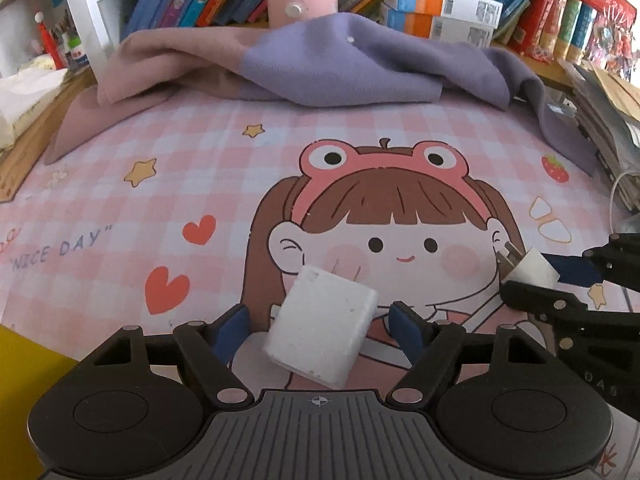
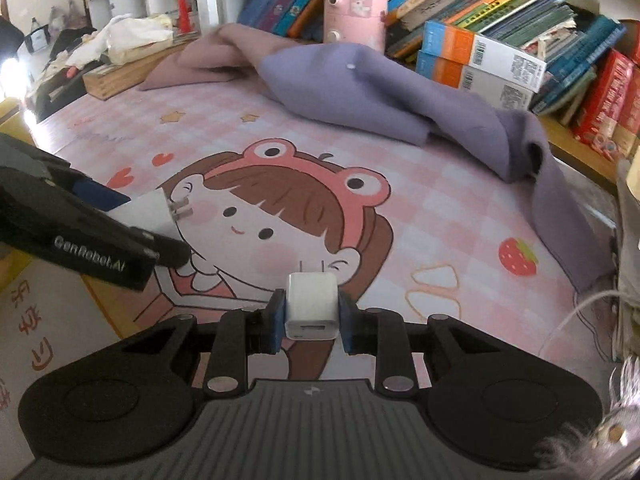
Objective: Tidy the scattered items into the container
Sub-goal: 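Close the left tool on the large white charger while the right tool grips the small charger, then lift and carry both white chargers toward the yellow box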
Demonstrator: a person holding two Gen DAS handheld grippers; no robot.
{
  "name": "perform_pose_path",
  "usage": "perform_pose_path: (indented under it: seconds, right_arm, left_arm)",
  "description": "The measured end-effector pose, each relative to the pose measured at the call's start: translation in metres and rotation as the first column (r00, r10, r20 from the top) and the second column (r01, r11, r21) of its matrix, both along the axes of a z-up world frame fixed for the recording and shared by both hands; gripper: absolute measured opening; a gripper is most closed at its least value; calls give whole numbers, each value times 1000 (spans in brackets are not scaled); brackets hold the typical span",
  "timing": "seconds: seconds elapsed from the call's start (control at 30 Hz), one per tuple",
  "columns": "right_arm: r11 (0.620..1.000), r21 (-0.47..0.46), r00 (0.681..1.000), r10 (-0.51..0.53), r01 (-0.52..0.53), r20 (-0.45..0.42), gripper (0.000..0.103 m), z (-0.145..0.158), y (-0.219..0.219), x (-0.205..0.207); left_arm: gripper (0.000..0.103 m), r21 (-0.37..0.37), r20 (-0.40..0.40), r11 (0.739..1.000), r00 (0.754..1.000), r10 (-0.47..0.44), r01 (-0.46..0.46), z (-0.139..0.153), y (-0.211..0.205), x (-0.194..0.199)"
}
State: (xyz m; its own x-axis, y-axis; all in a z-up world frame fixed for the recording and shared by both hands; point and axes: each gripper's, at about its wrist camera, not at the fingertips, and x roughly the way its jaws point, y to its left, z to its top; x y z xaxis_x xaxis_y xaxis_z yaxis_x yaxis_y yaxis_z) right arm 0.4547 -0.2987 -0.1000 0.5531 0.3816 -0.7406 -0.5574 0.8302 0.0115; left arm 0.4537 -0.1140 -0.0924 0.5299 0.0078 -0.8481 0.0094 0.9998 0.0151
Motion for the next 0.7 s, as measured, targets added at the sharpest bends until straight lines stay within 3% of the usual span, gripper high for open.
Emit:
perform_pose_path:
  seconds: [0.1,0.27,0.47,0.7]
  right_arm:
    - [1000,0,1000,-11,11,2,26,0,2,0]
    - [1000,-16,1000,-25,25,12,30,0,7,2]
    - [999,-4,999,-43,43,-2,25,2,8,4]
    - [997,52,999,-52,51,11,25,26,-5,-9]
  left_arm:
    - [69,-2,14,1000,1000,-4,4,0,-2,-2]
    - [44,-3,23,1000,999,-25,25,3,-6,-4]
    - [42,-29,21,999,1000,-19,20,10,-4,-10]
    - [42,-58,61,998,998,-35,38,44,-12,-34]
